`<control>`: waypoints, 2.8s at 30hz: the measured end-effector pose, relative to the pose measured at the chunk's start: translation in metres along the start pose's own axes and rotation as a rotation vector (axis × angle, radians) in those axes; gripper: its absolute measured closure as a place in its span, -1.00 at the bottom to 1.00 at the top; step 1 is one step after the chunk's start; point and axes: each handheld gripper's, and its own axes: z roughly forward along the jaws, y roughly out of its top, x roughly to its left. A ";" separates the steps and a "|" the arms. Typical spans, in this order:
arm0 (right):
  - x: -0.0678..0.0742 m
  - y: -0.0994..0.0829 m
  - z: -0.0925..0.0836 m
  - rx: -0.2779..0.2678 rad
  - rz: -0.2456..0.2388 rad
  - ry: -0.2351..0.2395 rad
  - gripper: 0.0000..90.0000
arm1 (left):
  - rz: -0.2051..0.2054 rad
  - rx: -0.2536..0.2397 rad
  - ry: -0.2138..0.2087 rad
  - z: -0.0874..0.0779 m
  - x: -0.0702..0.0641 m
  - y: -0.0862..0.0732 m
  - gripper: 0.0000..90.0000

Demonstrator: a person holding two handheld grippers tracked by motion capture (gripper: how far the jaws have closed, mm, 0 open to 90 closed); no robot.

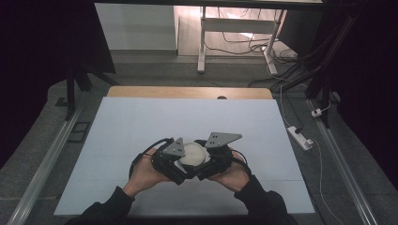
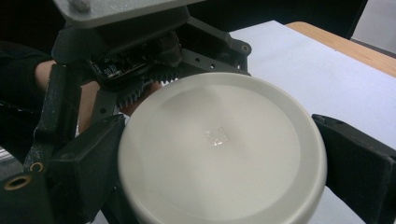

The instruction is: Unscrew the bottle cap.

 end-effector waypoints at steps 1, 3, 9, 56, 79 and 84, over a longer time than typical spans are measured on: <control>0.000 0.000 0.000 0.000 -0.001 0.004 -0.85 | 0.005 -0.001 -0.009 0.000 0.001 0.000 -0.83; -0.001 0.000 0.000 0.004 -0.001 0.021 -0.85 | 0.012 -0.002 -0.031 0.000 0.001 -0.001 -0.83; -0.004 0.000 -0.001 0.025 -0.024 0.110 -0.85 | 0.057 -0.005 -0.113 0.001 0.003 -0.003 -0.83; -0.007 0.001 -0.012 0.023 -0.042 0.105 -0.85 | -0.001 0.033 -0.038 0.002 0.024 -0.016 -0.83; 0.001 -0.009 -0.019 0.023 -0.014 0.047 -0.85 | -0.099 0.019 0.065 -0.004 0.043 -0.023 -0.83; 0.004 -0.011 -0.020 0.022 -0.009 0.038 -0.85 | -0.111 0.007 0.079 -0.006 0.047 -0.022 -0.83</control>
